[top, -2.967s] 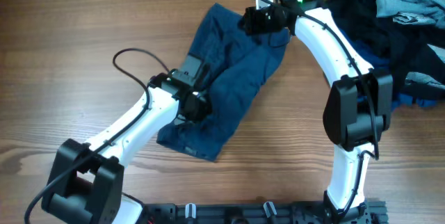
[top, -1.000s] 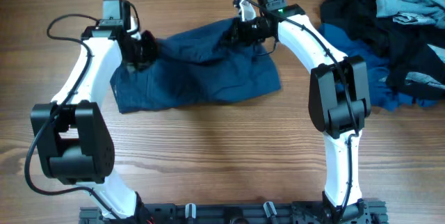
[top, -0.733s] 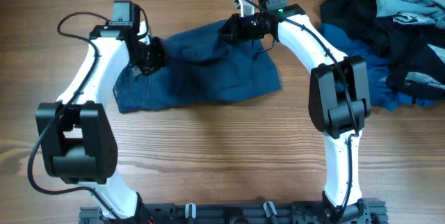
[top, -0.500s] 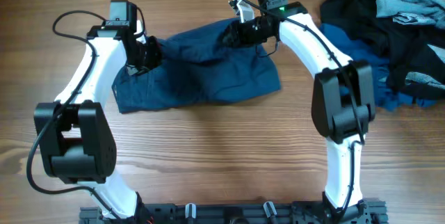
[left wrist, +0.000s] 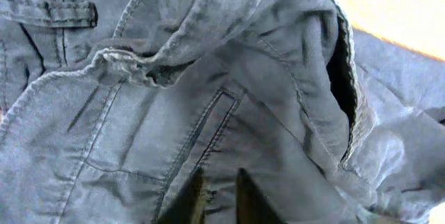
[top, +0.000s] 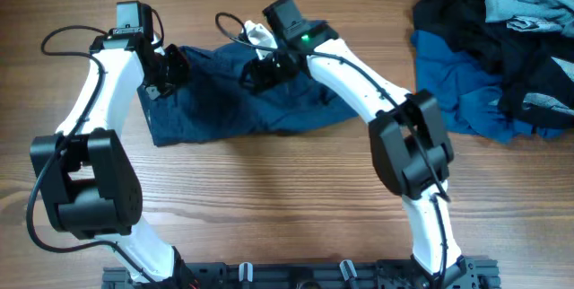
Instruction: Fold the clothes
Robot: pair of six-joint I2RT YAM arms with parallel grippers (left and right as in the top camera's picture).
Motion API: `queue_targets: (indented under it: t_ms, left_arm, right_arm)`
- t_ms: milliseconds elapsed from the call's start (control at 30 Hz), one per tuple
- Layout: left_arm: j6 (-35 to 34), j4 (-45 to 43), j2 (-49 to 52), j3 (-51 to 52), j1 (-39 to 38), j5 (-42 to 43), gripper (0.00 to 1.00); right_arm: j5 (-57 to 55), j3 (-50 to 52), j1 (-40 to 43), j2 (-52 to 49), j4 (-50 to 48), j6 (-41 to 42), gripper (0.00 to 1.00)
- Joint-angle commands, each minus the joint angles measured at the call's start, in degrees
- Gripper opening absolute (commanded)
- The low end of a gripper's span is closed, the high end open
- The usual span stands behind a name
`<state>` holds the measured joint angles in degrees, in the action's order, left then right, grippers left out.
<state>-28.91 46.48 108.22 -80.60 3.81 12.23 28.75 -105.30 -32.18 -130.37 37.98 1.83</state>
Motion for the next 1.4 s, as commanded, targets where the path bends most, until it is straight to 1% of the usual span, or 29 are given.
queue_targets:
  t_ms: [0, 100, 167, 267, 367, 400, 500, 667, 733, 800, 833, 900, 933, 1000, 1067, 1133, 1167, 1200, 1233, 1267, 1300, 1367]
  left_arm:
    - [-0.09, 0.00, 0.98, -0.63, 0.00, -0.37, 0.04]
    - [-0.09, -0.02, 0.98, -0.63, 0.00, -0.35, 0.04]
    - [-0.09, 0.04, 0.98, -0.63, 0.00, -0.35, 0.04]
    - [-0.07, 0.24, 0.98, -0.63, 0.00, -0.35, 0.04]
    - [-0.07, 0.52, 0.98, -0.61, 0.00, -0.35, 0.04]
    - [-0.07, 0.66, 0.98, -0.61, 0.00, -0.35, 0.04]
    - [-0.07, 0.70, 0.98, -0.61, 0.00, -0.35, 0.04]
    - [0.17, 0.72, 0.98, -0.61, 0.00, -0.39, 0.04]
    - [0.17, 0.72, 0.98, -0.61, 0.00, -1.40, 0.04]
    - [0.17, 0.72, 0.98, -0.61, 0.00, -2.21, 0.04]
    - [0.17, 0.72, 0.98, -0.61, 0.00, -2.32, 0.04]
    - [0.17, 0.76, 0.98, -0.63, 0.13, -2.29, 0.04]
    - [0.15, 0.96, 0.98, -0.63, 0.13, -2.27, 0.04]
    - [0.15, 2.51, 0.98, -0.63, 0.22, -2.27, 0.04]
    - [0.17, 4.68, 0.98, -0.63, 0.22, -2.25, 0.04]
    - [0.17, 7.17, 0.98, -0.63, 0.22, -2.25, 0.04]
    - [0.17, 8.96, 0.98, -0.63, 0.22, -2.25, 0.04]
    - [0.15, 10.19, 0.98, -0.63, 0.22, -2.23, 0.04]
    - [0.17, 11.28, 0.98, -0.63, 0.22, -2.03, 0.04]
    - [0.17, 12.37, 0.98, -0.63, 0.22, -2.03, 0.04]
    - [0.17, 12.74, 0.98, -0.63, 0.22, -2.03, 0.04]
    - [0.17, 12.74, 0.98, -0.63, 0.22, -1.79, 0.04]
  right_arm:
    - [-4.63, 0.74, 0.57, -3.54, -1.33, 1.14, 0.31]
    - [-6.64, 0.74, 0.57, -5.33, -3.41, 1.75, 0.30]
    - [-8.70, 0.74, 0.74, -6.16, -6.71, 3.34, 0.30]
    - [-8.87, -0.07, 1.11, -6.14, -12.17, 4.83, 0.32]
    - [-8.92, -0.46, 1.55, -6.14, -17.29, 6.29, 0.41]
    - [-9.33, -0.44, 1.57, -6.14, -19.21, 6.38, 0.46]
    - [-13.49, -0.42, 1.55, -6.54, -22.69, 7.39, 0.53]
    - [-13.70, -0.39, 2.21, -9.60, -23.28, 7.54, 0.60]
    - [-12.26, -0.48, 2.99, -8.59, -23.26, 7.78, 0.68]
    - [-10.69, -0.55, 4.37, -5.53, -23.39, 7.80, 0.76]
    - [-10.16, -0.59, 5.16, -3.48, -23.10, 7.80, 0.81]
    - [-7.54, -0.68, 7.21, 1.77, -20.85, 7.78, 0.96]
    - [-6.60, -0.68, 8.04, 3.91, -19.34, 7.80, 0.99]
    - [-5.27, -0.68, 10.38, 9.14, -12.74, 9.92, 0.99]
    - [-3.21, -0.68, 12.20, 11.98, -4.74, 10.19, 0.99]
    - [-1.07, -0.66, 13.16, 12.22, 1.66, 9.35, 1.00]
    - [-0.83, -0.39, 13.27, 11.61, 4.48, 7.54, 1.00]
    - [-0.83, 0.07, 13.27, 11.28, 6.08, 6.29, 0.84]
    - [-0.83, 0.76, 13.25, 10.60, 6.97, 5.51, 0.72]
    - [-0.79, 1.97, 13.25, 9.68, 7.30, 5.51, 0.47]
    - [-0.44, 2.99, 13.25, 8.98, 6.99, 5.68, 0.29]
    - [1.84, 4.63, 13.53, 6.67, 5.53, 5.79, 0.09]
